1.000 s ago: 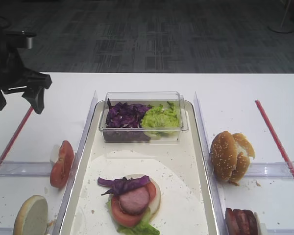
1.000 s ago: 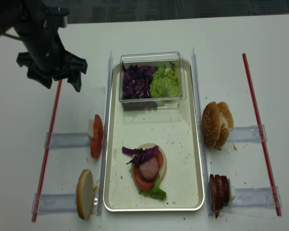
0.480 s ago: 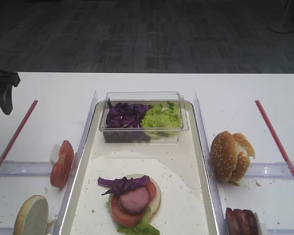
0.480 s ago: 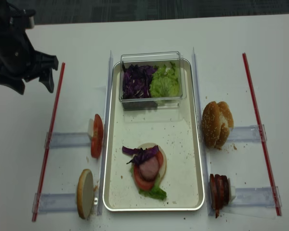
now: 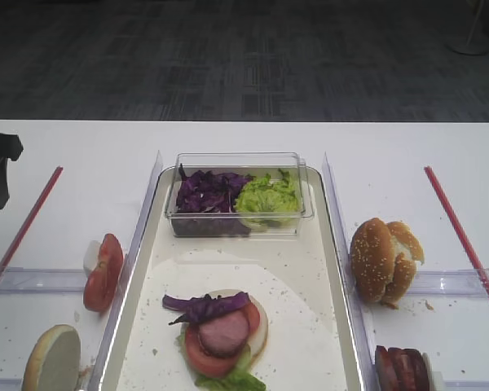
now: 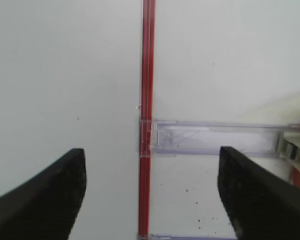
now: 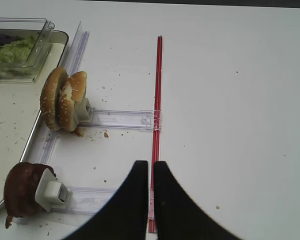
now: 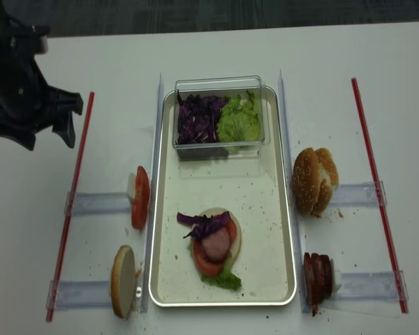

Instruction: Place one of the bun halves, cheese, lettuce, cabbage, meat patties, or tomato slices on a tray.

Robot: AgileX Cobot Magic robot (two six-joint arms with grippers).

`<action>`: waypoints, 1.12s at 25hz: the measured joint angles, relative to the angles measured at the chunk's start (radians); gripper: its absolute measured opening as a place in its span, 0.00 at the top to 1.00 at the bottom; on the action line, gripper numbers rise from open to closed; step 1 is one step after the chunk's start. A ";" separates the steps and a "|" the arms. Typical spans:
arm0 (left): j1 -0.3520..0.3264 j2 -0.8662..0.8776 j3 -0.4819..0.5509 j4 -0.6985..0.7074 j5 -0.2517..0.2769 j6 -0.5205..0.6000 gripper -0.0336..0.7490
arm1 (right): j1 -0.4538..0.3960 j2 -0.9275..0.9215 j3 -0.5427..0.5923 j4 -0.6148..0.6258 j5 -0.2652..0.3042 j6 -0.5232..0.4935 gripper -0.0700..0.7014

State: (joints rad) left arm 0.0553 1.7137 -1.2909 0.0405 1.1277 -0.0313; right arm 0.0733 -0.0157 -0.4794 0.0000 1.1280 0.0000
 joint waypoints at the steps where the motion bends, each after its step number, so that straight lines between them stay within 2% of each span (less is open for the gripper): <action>1: 0.000 -0.025 0.038 0.000 -0.015 0.000 0.32 | 0.000 0.000 0.000 0.000 0.000 0.000 0.03; 12: 0.000 -0.369 0.483 -0.056 -0.131 0.000 0.32 | 0.000 0.000 0.000 0.000 0.000 0.000 0.03; 17: 0.000 -0.553 0.646 -0.070 -0.174 0.000 0.32 | 0.000 0.000 0.000 0.000 0.000 0.000 0.03; 23: 0.000 -0.795 0.782 -0.071 -0.185 0.000 0.32 | 0.000 0.000 0.000 0.000 0.000 0.000 0.03; 28: 0.000 -1.006 0.808 -0.072 -0.183 -0.002 0.32 | 0.000 0.000 0.000 0.000 0.000 0.000 0.03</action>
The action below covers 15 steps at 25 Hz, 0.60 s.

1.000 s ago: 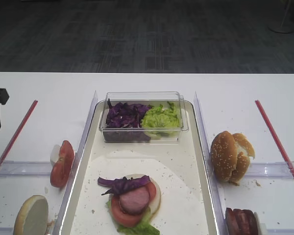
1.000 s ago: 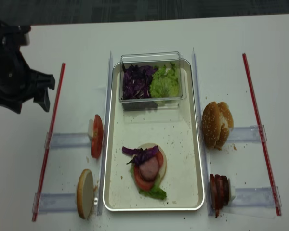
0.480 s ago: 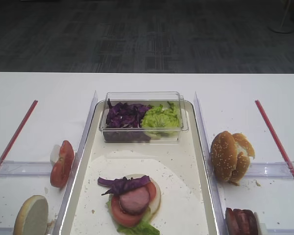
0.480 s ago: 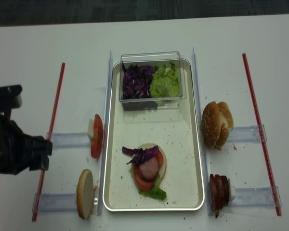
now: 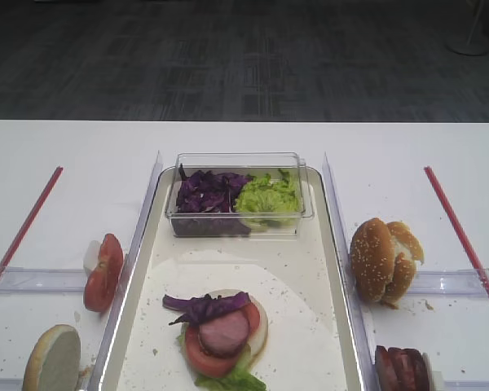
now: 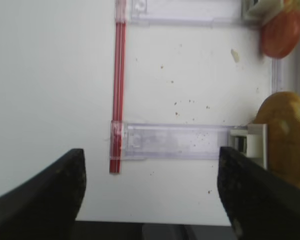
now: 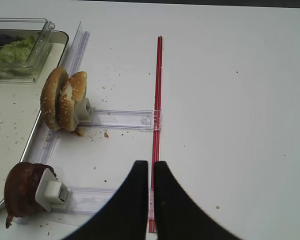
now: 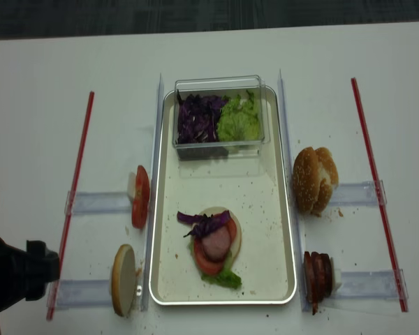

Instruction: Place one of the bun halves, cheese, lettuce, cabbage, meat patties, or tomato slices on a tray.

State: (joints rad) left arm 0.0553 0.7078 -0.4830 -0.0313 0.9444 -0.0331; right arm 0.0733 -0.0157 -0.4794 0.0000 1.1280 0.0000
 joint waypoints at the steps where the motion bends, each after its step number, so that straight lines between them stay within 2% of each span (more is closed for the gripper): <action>1: 0.000 -0.035 0.002 0.000 0.000 0.000 0.32 | 0.000 0.000 0.000 0.000 0.000 0.000 0.03; 5: 0.000 -0.159 0.002 -0.004 0.023 0.000 0.32 | 0.000 0.000 0.000 0.000 0.000 0.000 0.03; 11: 0.000 -0.272 -0.014 -0.008 0.093 0.017 0.32 | 0.000 0.000 0.000 0.000 0.000 0.000 0.03; 15: 0.000 -0.379 -0.017 -0.008 0.104 0.042 0.33 | 0.000 0.000 0.000 0.000 0.000 0.000 0.03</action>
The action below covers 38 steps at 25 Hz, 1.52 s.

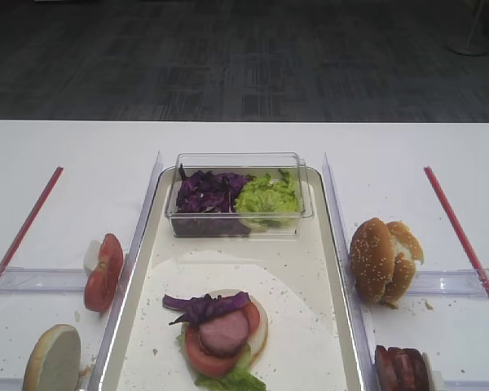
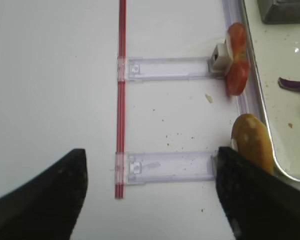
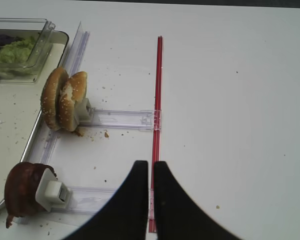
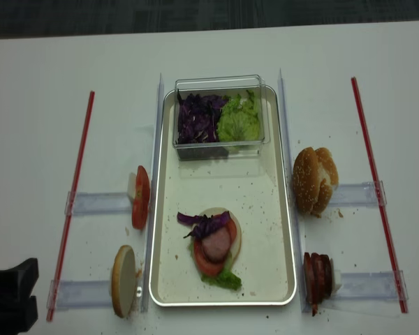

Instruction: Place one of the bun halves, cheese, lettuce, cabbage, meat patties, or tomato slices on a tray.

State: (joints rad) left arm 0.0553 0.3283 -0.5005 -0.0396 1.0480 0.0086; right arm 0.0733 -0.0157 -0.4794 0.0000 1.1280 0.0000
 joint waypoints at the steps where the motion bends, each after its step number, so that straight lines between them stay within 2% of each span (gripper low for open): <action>1: 0.000 -0.029 0.000 0.000 0.003 0.001 0.33 | 0.000 0.000 0.000 0.000 0.000 0.000 0.03; 8: 0.000 -0.253 0.000 0.004 0.029 0.012 0.33 | 0.000 0.000 0.000 0.000 0.000 0.000 0.03; 13: 0.000 -0.341 0.002 0.033 0.123 0.012 0.33 | 0.000 0.000 0.000 0.000 0.000 0.000 0.03; 15: 0.000 -0.343 0.007 0.040 0.136 0.007 0.33 | 0.000 0.000 0.000 0.000 0.000 0.000 0.03; 38: 0.000 -0.346 0.010 0.052 0.140 -0.009 0.33 | 0.000 0.000 0.000 0.000 0.000 0.000 0.03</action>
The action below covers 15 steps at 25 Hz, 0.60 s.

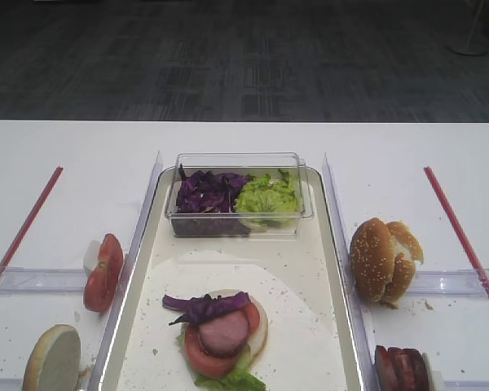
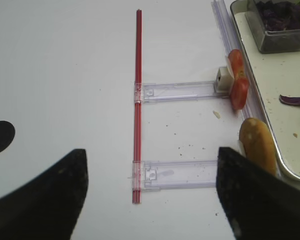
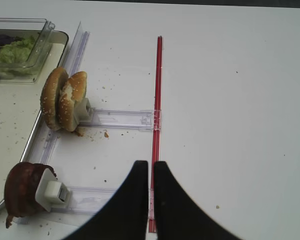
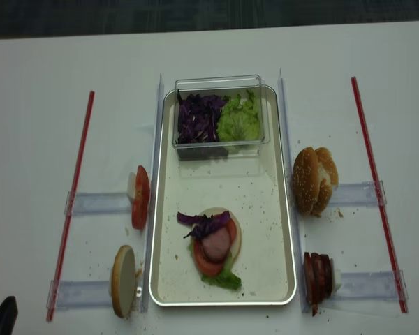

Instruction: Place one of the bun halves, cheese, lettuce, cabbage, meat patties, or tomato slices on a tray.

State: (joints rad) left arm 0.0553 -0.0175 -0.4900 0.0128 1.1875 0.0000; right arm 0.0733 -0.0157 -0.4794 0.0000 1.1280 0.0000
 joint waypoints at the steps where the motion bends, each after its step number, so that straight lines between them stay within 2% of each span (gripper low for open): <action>1: 0.000 0.000 0.000 0.000 0.000 0.000 0.33 | 0.000 0.000 0.000 0.000 0.000 0.000 0.03; 15: 0.000 0.000 0.000 0.000 0.000 0.000 0.33 | 0.000 0.000 0.000 0.000 0.000 0.000 0.03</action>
State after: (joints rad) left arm 0.0553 -0.0175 -0.4900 0.0128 1.1875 0.0000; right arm 0.0733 -0.0157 -0.4794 0.0000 1.1280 0.0000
